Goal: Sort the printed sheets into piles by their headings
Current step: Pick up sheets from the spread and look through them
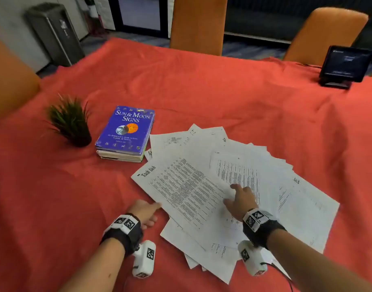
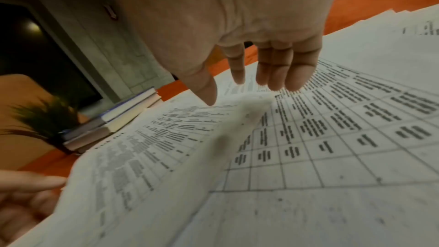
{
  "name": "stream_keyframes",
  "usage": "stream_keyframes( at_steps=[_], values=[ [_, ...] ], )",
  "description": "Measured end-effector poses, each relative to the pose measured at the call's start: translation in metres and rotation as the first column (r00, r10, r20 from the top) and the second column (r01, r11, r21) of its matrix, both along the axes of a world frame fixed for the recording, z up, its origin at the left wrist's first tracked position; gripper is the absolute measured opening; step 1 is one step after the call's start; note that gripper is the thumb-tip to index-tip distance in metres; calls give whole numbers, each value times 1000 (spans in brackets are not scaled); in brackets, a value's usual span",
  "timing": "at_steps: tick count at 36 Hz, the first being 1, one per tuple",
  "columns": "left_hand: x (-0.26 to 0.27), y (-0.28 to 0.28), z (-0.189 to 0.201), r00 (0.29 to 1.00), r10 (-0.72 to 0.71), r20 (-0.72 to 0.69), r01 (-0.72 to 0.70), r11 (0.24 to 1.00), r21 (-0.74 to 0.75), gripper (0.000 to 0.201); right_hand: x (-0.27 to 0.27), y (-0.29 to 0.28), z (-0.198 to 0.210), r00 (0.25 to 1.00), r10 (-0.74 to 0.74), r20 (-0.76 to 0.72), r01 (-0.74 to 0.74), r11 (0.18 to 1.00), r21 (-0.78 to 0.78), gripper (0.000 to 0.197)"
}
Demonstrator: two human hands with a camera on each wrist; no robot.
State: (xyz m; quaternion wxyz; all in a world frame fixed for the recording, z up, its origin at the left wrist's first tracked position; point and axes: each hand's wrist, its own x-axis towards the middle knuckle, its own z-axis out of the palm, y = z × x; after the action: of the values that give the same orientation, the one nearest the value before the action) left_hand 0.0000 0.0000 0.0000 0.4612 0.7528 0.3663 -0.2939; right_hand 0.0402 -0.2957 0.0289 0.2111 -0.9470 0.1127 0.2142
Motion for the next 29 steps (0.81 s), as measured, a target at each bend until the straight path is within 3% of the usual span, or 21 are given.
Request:
stream_keyframes(
  at_steps=[6, 10, 14, 17, 24, 29],
  values=[
    [4, -3, 2, 1000, 12, 22, -12, 999, -34, 24, 16, -8, -8, 991, -83, -108, 77, 995, -59, 78],
    [2, -8, 5, 1000, 3, 23, -2, 999, -53, 22, 14, -6, -11, 989, -100, -114, 108, 992, 66, 60],
    [2, -11, 7, 998, 7, 55, -4, 998, -55, 21, 8, -1, -11, 992, 19, -126, -6, 995, 104, 29],
    [1, -9, 10, 996, 5, 94, 1, 998, -68, 16, 0, 3, -8, 984, 68, -166, -18, 959, 282, 14],
    [-4, 5, 11, 967, 2, 256, 19, 997, -76, 12, -46, 8, -2, 910, 313, -272, -154, 864, 479, 26],
    [-11, 7, 16, 963, -75, 260, 94, 994, -59, 15, -76, 9, 2, 841, 422, -338, -206, 828, 522, 27]
  ],
)
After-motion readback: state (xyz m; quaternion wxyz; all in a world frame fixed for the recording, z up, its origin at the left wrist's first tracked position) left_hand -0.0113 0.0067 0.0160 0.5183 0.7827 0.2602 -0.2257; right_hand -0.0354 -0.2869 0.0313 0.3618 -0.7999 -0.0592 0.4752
